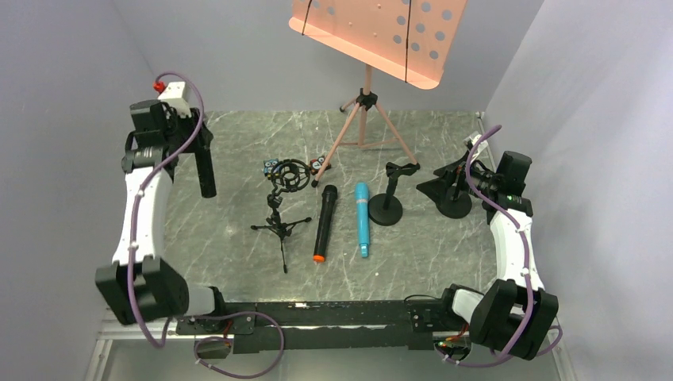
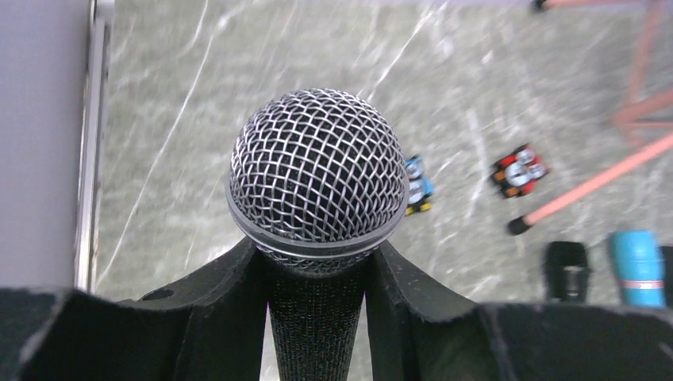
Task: Attach the microphones to the stand
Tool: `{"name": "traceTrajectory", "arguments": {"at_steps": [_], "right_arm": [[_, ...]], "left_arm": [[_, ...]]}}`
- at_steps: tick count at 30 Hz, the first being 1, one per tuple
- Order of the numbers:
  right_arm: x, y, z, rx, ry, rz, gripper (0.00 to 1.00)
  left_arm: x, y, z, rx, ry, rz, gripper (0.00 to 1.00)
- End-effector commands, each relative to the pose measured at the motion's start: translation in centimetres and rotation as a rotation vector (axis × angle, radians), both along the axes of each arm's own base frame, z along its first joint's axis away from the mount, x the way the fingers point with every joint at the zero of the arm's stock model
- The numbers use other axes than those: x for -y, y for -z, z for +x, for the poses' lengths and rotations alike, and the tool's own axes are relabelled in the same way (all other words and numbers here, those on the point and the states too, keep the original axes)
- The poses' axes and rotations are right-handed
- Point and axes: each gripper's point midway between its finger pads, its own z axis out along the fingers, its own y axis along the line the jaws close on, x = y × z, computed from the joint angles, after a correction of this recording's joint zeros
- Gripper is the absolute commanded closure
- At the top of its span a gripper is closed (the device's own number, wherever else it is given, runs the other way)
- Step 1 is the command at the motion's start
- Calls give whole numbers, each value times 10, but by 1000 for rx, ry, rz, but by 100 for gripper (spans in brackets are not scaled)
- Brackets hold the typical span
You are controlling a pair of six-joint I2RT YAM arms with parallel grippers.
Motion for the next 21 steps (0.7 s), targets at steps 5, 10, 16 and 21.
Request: {"name": "traceTrajectory", "arguments": {"at_steps": [5, 10, 16, 21], "right_arm": [[-1, -16, 5, 69, -26, -17, 0], [-2, -14, 5, 65, -27, -17, 0], [-2, -11, 7, 60, -27, -19, 0], [-1, -9, 7, 58, -21, -25, 0]], "left_arm": [[80, -166, -58, 644, 313, -119, 100], [122, -212, -104, 818, 484, -149, 100], [160, -241, -137, 920, 618, -204, 100], [188, -250, -143, 950, 681, -247, 100]]}}
